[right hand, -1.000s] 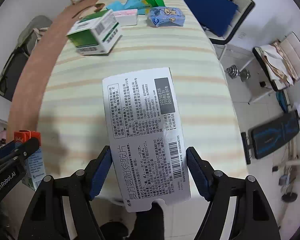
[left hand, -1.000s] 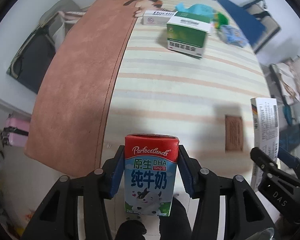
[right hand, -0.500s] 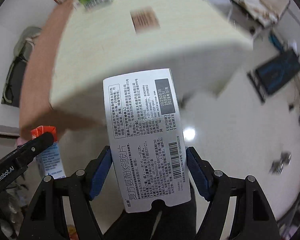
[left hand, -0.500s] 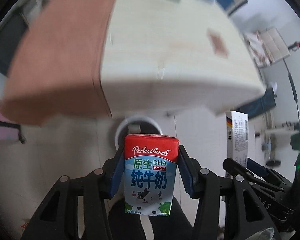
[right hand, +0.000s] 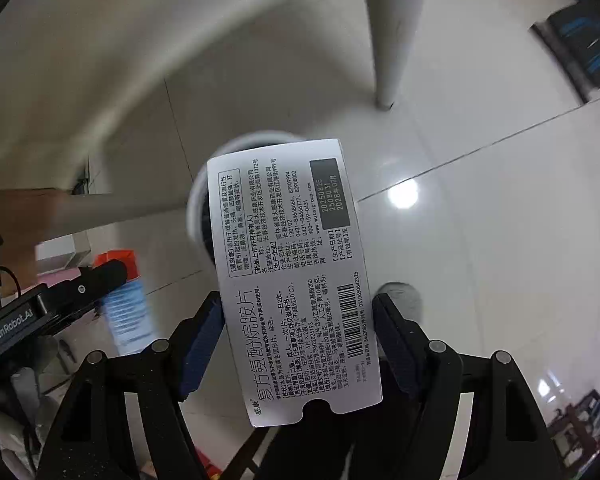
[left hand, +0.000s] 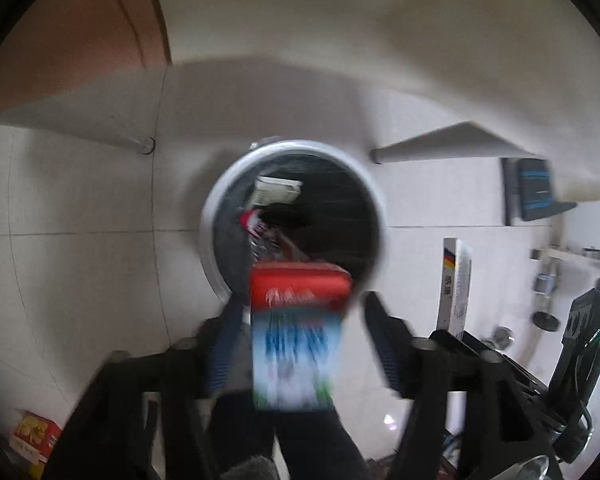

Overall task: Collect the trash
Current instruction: 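Carry the carton and leaflet over the bin and open both tools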

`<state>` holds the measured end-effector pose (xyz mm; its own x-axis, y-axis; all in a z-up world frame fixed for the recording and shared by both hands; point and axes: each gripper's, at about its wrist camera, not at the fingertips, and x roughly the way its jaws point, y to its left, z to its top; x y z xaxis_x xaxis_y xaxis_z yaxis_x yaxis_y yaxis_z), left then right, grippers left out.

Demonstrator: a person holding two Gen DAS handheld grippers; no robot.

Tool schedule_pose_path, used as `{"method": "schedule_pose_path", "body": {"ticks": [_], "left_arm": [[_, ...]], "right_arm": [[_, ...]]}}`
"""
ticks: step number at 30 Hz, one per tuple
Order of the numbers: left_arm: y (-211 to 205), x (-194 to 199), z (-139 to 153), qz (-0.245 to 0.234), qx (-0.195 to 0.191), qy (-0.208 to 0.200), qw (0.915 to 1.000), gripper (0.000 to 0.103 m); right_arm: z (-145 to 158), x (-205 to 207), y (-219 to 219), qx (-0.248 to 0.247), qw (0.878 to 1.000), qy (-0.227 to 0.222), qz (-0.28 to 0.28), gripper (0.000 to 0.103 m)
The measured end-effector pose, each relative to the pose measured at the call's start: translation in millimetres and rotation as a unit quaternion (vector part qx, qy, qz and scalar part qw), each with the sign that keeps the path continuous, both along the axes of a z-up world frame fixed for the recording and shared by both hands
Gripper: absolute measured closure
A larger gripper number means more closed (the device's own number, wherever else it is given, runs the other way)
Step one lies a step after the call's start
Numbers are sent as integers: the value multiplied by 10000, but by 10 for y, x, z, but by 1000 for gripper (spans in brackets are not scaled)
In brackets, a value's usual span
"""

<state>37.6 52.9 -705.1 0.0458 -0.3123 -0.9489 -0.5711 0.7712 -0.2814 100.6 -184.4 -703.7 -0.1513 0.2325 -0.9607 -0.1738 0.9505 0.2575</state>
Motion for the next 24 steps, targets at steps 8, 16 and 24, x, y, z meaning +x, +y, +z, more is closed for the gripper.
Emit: {"method": "schedule_pose_path", "body": {"ticks": [8,16,24], "left_arm": [[120,-145,-521,-17,606,237,9979,7],[108,-325,-140,-135,1289,127,9915,7],[10,-525,476,-241,1335,180,9906,7]], "right_arm": [[-867,-39,123,-168,9996,99,217,0],[-658,-130,175,-906,9921,-533,690,0],[-86,-224,222,-1212,9857,-809,848,0]]}}
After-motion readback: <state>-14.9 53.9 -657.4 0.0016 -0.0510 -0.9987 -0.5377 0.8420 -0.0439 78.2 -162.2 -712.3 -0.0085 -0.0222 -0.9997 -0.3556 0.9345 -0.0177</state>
